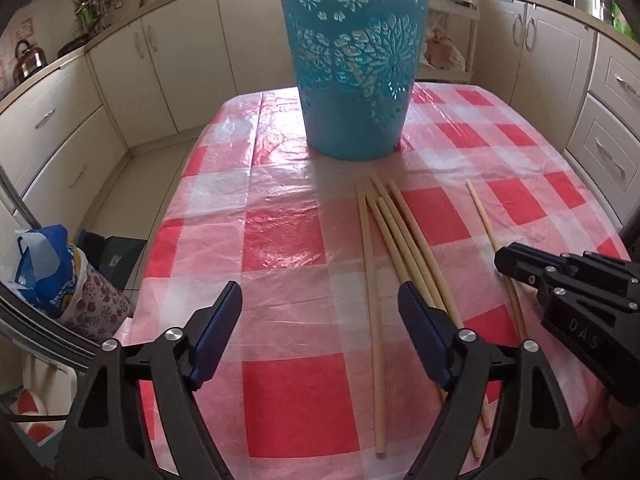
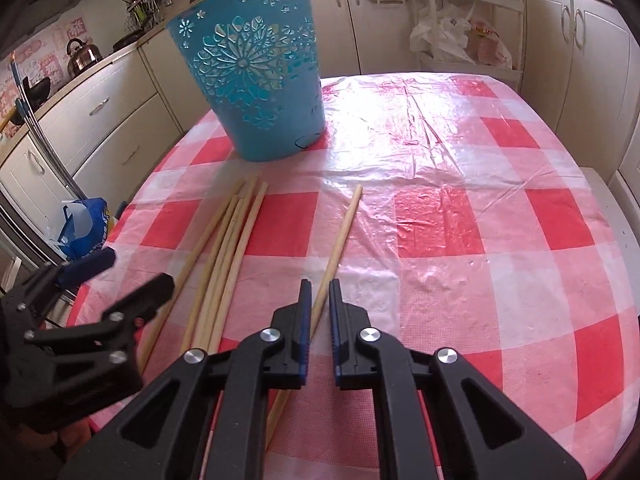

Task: Organize utensils
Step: 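Move both open tools back over the remaining wooden sticks, then grasp a wooden stick with the right tool while the left tool grasps another stick, then lift the stick over the teal bin with the left tool while the right tool carries its stick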

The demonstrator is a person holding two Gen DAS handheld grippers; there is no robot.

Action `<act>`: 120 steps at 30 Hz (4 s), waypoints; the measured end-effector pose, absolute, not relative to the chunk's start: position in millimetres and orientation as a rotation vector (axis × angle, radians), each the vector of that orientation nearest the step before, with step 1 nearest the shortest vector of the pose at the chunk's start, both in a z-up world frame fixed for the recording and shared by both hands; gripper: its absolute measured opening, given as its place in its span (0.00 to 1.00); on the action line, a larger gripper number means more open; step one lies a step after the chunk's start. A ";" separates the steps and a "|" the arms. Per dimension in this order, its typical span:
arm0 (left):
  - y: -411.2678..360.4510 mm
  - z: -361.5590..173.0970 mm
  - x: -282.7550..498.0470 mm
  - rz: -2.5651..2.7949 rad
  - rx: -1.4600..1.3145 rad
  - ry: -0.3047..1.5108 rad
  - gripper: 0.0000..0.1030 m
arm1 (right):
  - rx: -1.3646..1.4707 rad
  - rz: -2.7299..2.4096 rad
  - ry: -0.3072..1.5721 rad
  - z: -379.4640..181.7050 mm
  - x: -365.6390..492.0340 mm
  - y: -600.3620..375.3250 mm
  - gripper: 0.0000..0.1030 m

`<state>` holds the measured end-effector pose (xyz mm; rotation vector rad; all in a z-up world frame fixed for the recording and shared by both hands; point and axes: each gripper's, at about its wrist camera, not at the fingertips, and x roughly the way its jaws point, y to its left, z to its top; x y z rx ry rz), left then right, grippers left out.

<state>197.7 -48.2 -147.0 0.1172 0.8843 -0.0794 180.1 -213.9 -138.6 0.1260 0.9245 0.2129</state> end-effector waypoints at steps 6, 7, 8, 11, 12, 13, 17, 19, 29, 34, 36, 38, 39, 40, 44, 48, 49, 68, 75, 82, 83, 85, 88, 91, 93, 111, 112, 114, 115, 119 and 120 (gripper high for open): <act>-49.5 -153.9 186.7 -0.101 0.115 0.885 0.18 | 0.123 0.213 0.926 -137.8 181.0 -212.2 0.10; -47.4 -153.6 183.9 -0.097 0.098 0.886 0.13 | 0.109 0.210 0.926 -137.4 181.7 -209.9 0.10; -45.9 -153.5 181.1 -0.092 0.083 0.885 0.09 | 0.101 0.210 0.926 -137.7 182.5 -208.5 0.11; -39.1 -152.8 168.3 -0.095 0.028 0.893 0.07 | 0.078 0.219 0.930 -137.8 184.7 -203.8 0.11; -36.9 -151.8 164.6 -0.111 0.003 0.906 0.08 | 0.064 0.233 0.930 -138.1 184.8 -201.5 0.11; -35.1 -150.6 163.0 -0.132 -0.015 0.922 0.08 | 0.042 0.247 0.931 -137.7 184.8 -198.6 0.11; -28.5 -139.2 170.7 -0.150 -0.047 0.929 0.18 | 0.051 0.238 0.944 -136.0 188.6 -203.1 0.12; -28.5 -133.0 181.3 -0.139 -0.035 0.905 0.31 | 0.060 0.222 0.947 -136.3 194.1 -206.6 0.20; -49.7 -139.4 238.6 -0.174 0.045 0.909 0.34 | 0.052 0.209 0.940 -137.9 214.7 -206.2 0.33; -51.1 -148.6 244.6 -0.180 0.066 0.921 0.34 | 0.049 0.212 0.935 -137.3 219.5 -205.5 0.34; -52.5 -152.4 247.0 -0.188 0.077 0.923 0.34 | 0.046 0.216 0.935 -137.3 221.0 -204.7 0.34; -55.4 -154.4 248.8 -0.192 0.092 0.928 0.34 | 0.037 0.222 0.937 -136.9 223.1 -203.3 0.33; -56.9 -153.4 248.8 -0.207 0.091 0.927 0.34 | 0.033 0.229 0.938 -136.9 223.9 -202.1 0.32; -58.3 -152.9 248.7 -0.219 0.094 0.926 0.34 | 0.027 0.240 0.940 -136.7 224.5 -200.6 0.26; -59.2 -153.6 249.3 -0.182 0.114 0.931 0.14 | -0.034 0.272 0.945 -137.0 223.6 -189.5 0.10; -36.6 -152.3 253.7 -0.130 -0.014 0.951 0.05 | -0.038 0.283 0.954 -136.2 220.8 -188.8 0.09; -30.2 -151.9 252.2 -0.116 -0.044 0.948 0.05 | -0.027 0.279 0.953 -134.9 220.2 -190.9 0.09; -29.2 -151.0 260.8 -0.131 0.011 0.951 0.11 | -0.045 0.310 0.972 -136.3 222.6 -190.2 0.06; -20.4 -150.4 259.9 -0.163 -0.042 0.974 0.05 | -0.060 0.316 1.011 -134.6 222.7 -188.6 0.27; -30.2 -152.2 258.1 -0.163 0.069 0.963 0.05 | -0.144 0.311 0.974 -137.2 213.3 -177.7 0.09; -31.6 -151.9 257.6 -0.173 0.076 0.961 0.05 | -0.135 0.309 0.976 -136.9 213.3 -177.6 0.05; -30.2 -148.3 255.3 -0.196 0.043 0.956 0.05 | -0.084 0.311 0.971 -133.6 212.4 -182.3 0.05; -23.0 -135.0 246.9 -0.209 -0.004 0.904 0.05 | -0.008 0.303 0.951 -126.5 210.2 -193.5 0.05; -14.1 -127.5 243.1 -0.218 -0.060 0.885 0.05 | 0.012 0.300 0.957 -125.2 211.7 -197.5 0.05; -8.7 -124.2 241.1 -0.230 -0.097 0.879 0.05 | 0.024 0.304 0.959 -124.4 211.8 -197.6 0.05; -10.1 -84.2 212.4 -0.243 -0.111 0.727 0.05 | 0.266 0.280 0.901 -137.3 206.7 -228.0 0.05; -10.5 -83.0 211.6 -0.242 -0.105 0.721 0.05 | 0.270 0.284 0.892 -136.2 206.0 -228.0 0.05; -11.0 -78.9 210.6 -0.241 -0.098 0.707 0.05 | 0.268 0.279 0.887 -136.0 205.0 -229.5 0.05; -11.8 -77.1 210.5 -0.242 -0.097 0.701 0.05 | 0.269 0.277 0.881 -135.4 204.2 -229.7 0.05; -12.1 -69.3 211.2 -0.250 -0.101 0.678 0.05 | 0.278 0.282 0.854 -132.9 201.6 -233.4 0.05; -11.3 -65.7 212.2 -0.256 -0.107 0.669 0.05 | 0.279 0.284 0.851 -132.6 201.1 -233.9 0.05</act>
